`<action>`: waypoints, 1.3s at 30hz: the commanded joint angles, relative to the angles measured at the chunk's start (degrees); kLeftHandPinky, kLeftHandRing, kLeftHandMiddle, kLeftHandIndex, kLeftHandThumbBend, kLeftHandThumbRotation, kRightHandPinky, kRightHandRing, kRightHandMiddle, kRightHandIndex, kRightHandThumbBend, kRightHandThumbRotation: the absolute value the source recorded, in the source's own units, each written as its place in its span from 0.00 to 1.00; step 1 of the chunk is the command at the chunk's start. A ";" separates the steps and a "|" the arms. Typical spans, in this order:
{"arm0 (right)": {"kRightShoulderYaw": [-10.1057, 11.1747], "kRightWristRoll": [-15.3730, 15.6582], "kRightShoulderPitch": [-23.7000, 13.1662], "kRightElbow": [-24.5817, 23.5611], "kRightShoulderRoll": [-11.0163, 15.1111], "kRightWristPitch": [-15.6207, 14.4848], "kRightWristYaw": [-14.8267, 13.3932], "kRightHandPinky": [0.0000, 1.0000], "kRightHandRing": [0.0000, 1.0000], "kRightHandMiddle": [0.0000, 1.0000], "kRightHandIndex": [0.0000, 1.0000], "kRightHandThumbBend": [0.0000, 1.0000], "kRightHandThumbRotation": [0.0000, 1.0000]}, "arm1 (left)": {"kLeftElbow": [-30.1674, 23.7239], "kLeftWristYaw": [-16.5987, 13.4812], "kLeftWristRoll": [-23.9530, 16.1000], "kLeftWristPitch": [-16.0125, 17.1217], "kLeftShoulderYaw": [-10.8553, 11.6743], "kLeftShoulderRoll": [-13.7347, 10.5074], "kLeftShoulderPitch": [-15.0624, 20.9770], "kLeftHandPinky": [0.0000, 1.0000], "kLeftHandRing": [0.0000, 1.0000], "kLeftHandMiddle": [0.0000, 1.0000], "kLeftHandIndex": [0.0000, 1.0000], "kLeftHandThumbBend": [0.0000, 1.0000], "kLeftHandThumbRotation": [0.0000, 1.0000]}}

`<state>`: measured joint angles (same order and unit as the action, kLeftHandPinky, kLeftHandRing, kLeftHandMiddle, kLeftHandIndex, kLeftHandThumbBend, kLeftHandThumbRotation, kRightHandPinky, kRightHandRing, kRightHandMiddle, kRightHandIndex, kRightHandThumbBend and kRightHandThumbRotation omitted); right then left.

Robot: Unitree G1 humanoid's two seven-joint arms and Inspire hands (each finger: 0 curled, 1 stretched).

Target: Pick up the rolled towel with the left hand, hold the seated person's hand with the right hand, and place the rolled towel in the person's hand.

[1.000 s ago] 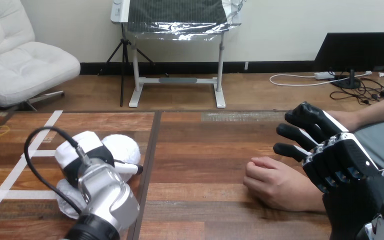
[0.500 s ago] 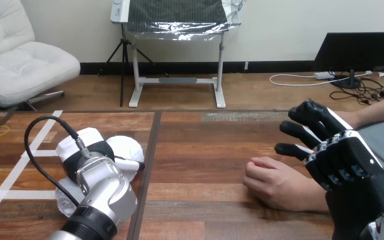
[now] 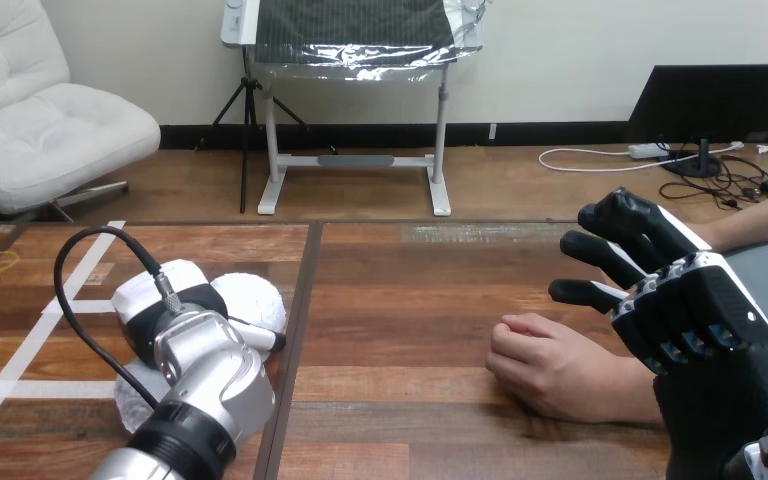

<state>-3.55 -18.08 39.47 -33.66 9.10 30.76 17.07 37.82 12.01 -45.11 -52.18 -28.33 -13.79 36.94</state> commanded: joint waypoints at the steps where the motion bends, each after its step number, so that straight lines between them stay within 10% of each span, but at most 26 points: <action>1: 0.49 -0.21 -2.59 -2.23 -0.47 1.46 -0.10 0.71 0.82 0.85 0.83 0.89 1.00 | 1.85 -1.63 1.13 0.40 1.20 0.38 4.00 0.25 0.40 0.53 0.64 0.85 0.38; 10: 0.66 -0.51 -2.49 -2.16 -0.37 1.88 0.05 0.71 0.82 0.85 0.84 0.88 1.00 | -1.18 -8.71 4.56 2.84 5.28 1.15 1.17 0.09 0.18 0.28 0.57 0.77 0.05; 39: 1.23 -0.49 -2.26 -1.60 -0.56 2.59 -0.23 0.70 0.83 0.85 0.84 0.87 1.00 | -7.91 -12.95 5.61 5.76 6.21 0.37 -3.89 0.07 0.15 0.26 0.63 0.71 0.00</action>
<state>-3.05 -18.22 39.48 -33.65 9.10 32.02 17.10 35.03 0.48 -39.77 -47.93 -23.08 -12.46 33.54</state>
